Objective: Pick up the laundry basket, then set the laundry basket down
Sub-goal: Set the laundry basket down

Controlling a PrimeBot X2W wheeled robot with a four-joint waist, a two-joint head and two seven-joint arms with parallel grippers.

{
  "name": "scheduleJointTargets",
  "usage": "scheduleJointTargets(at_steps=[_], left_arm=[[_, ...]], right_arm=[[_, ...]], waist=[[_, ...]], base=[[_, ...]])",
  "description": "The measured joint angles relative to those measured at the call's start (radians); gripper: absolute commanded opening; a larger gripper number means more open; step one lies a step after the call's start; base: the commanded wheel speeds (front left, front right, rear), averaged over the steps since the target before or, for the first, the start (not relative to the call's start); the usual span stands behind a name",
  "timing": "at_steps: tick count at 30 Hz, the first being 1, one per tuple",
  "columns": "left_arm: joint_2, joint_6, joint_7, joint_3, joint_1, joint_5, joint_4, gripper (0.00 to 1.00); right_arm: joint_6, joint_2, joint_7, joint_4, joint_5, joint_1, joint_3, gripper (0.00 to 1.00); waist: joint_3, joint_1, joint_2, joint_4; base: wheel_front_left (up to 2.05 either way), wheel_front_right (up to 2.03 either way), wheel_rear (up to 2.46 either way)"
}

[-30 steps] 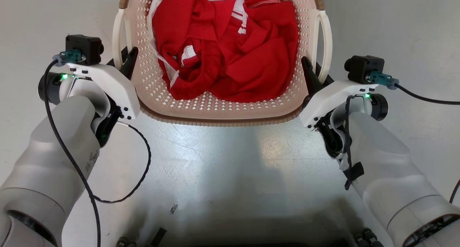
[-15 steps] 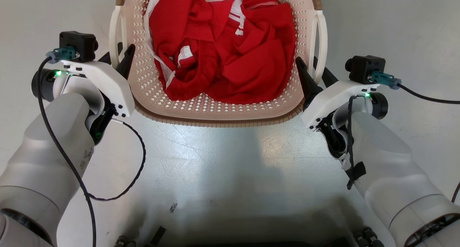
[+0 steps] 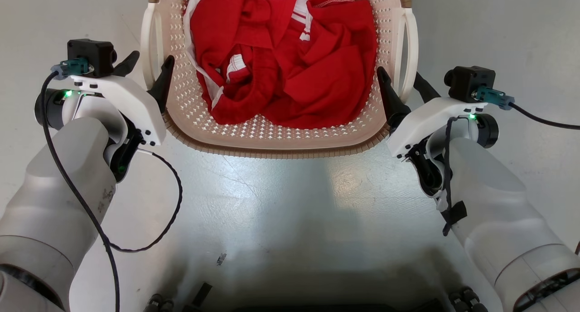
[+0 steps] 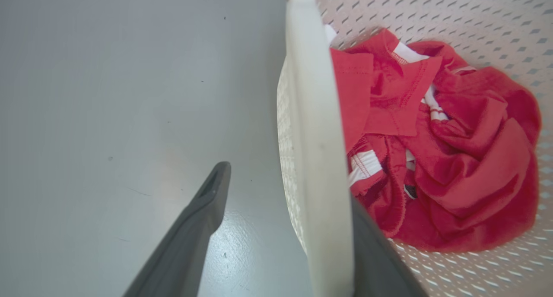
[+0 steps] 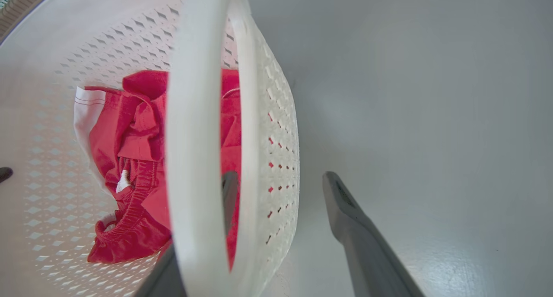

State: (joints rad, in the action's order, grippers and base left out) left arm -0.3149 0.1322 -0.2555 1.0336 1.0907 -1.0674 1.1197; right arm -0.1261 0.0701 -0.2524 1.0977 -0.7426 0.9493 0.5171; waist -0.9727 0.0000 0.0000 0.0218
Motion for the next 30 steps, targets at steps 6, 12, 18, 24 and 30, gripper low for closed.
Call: scheduleJointTargets(at_steps=[6, 12, 18, 24, 30], left_arm=[[-0.001, 0.000, 0.000, -0.006, 0.000, -0.007, -0.018, 1.00], [-0.001, 0.000, 0.000, -0.008, -0.001, -0.014, -0.035, 1.00], [-0.004, 0.000, 0.000, -0.032, -0.006, -0.031, -0.085, 1.00], [-0.011, 0.000, 0.000, -0.060, -0.022, -0.030, -0.110, 1.00], [-0.009, 0.000, 0.000, -0.084, -0.043, -0.010, -0.122, 1.00]], right_arm=[[0.000, 0.000, 0.000, -0.016, 0.023, 0.000, -0.015, 1.00], [0.000, 0.000, 0.000, -0.028, 0.039, 0.000, -0.027, 1.00], [0.000, 0.000, 0.000, -0.041, 0.055, -0.001, -0.041, 1.00], [0.000, 0.001, 0.000, -0.065, 0.100, -0.001, -0.080, 1.00], [0.000, 0.001, 0.000, -0.114, 0.125, -0.007, -0.119, 1.00]], waist=[[0.000, 0.0000, 0.0000, 0.003], [-0.001, 0.0000, 0.0000, 0.005], [0.004, 0.0000, 0.0001, 0.005], [0.013, 0.0000, 0.0000, 0.008], [0.036, 0.0000, 0.0000, 0.006]], base=[[0.00, 0.00, 0.00], [0.00, 0.00, 0.00], [0.00, 0.00, 0.00], [0.00, 0.00, 0.00], [0.00, 0.00, 0.00]])
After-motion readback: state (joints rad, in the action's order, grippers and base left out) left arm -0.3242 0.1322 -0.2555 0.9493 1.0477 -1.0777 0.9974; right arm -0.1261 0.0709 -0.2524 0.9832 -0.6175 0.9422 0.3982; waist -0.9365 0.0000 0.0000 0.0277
